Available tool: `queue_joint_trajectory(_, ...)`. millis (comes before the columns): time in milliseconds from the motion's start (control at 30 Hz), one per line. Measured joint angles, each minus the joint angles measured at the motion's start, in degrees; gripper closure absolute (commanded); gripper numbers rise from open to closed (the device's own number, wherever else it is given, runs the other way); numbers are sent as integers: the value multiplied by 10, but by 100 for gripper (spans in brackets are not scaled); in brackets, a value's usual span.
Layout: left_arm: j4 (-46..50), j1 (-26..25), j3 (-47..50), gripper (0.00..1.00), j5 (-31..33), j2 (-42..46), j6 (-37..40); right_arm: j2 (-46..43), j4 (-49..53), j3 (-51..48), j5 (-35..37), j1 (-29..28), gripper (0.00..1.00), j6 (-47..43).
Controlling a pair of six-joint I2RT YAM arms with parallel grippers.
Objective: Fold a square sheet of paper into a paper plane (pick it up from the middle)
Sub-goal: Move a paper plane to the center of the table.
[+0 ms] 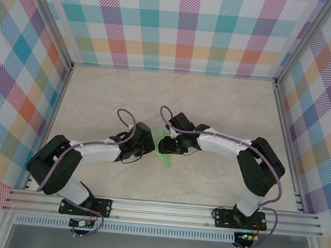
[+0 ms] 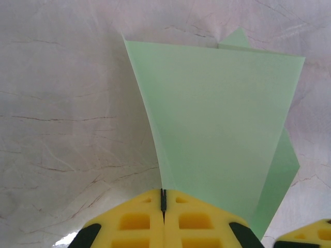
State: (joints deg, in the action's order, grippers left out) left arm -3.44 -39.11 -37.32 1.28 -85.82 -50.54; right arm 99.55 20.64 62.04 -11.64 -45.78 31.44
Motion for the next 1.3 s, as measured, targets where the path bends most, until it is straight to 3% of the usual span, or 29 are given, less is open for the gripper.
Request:
queue_joint_trajectory(367,0,0,-1,100,-3,-4,0,32,9,6,0,-4,48,-13)
queue_joint_trajectory(667,0,0,-5,100,-4,-10,0,32,9,6,0,-8,49,-29)
queue_joint_trajectory(933,0,0,-9,100,-4,-10,4,32,7,6,0,-14,39,-41)
queue_joint_trajectory(1300,1,0,-9,100,-7,-10,4,36,5,6,25,-16,53,-44)
